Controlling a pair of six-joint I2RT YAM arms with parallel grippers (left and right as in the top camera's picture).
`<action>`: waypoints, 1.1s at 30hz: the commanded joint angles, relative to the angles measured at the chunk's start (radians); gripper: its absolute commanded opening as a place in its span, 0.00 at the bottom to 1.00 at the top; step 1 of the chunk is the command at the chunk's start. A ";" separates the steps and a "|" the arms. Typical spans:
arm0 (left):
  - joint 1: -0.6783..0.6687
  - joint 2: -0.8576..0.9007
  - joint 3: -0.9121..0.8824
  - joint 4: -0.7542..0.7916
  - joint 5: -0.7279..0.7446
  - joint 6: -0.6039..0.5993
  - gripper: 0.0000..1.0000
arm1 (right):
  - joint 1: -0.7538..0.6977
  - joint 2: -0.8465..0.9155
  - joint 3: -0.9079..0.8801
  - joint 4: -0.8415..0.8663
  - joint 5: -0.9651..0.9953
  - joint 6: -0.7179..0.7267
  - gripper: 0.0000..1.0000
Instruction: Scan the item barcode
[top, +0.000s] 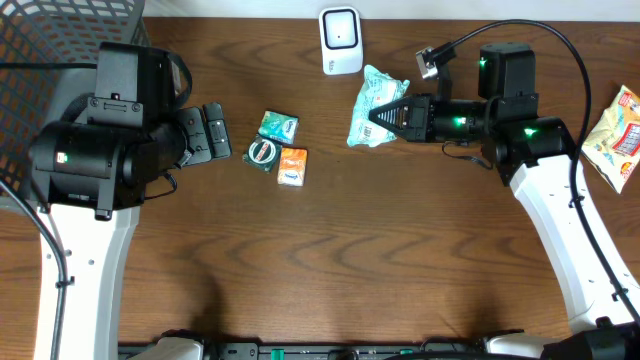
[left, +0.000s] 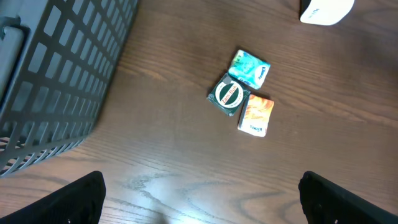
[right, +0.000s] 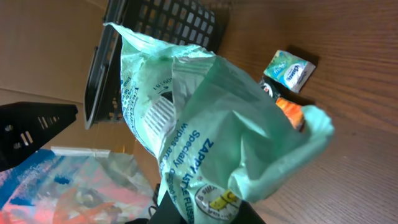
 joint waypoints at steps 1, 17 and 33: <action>0.003 -0.002 -0.006 -0.004 0.006 -0.005 0.98 | 0.013 -0.006 0.012 -0.005 0.011 0.011 0.01; 0.003 -0.002 -0.006 -0.004 0.006 -0.005 0.98 | 0.090 0.060 0.012 -0.008 0.059 0.003 0.01; 0.003 -0.002 -0.006 -0.004 0.006 -0.005 0.98 | 0.178 0.130 0.012 -0.174 0.986 -0.061 0.01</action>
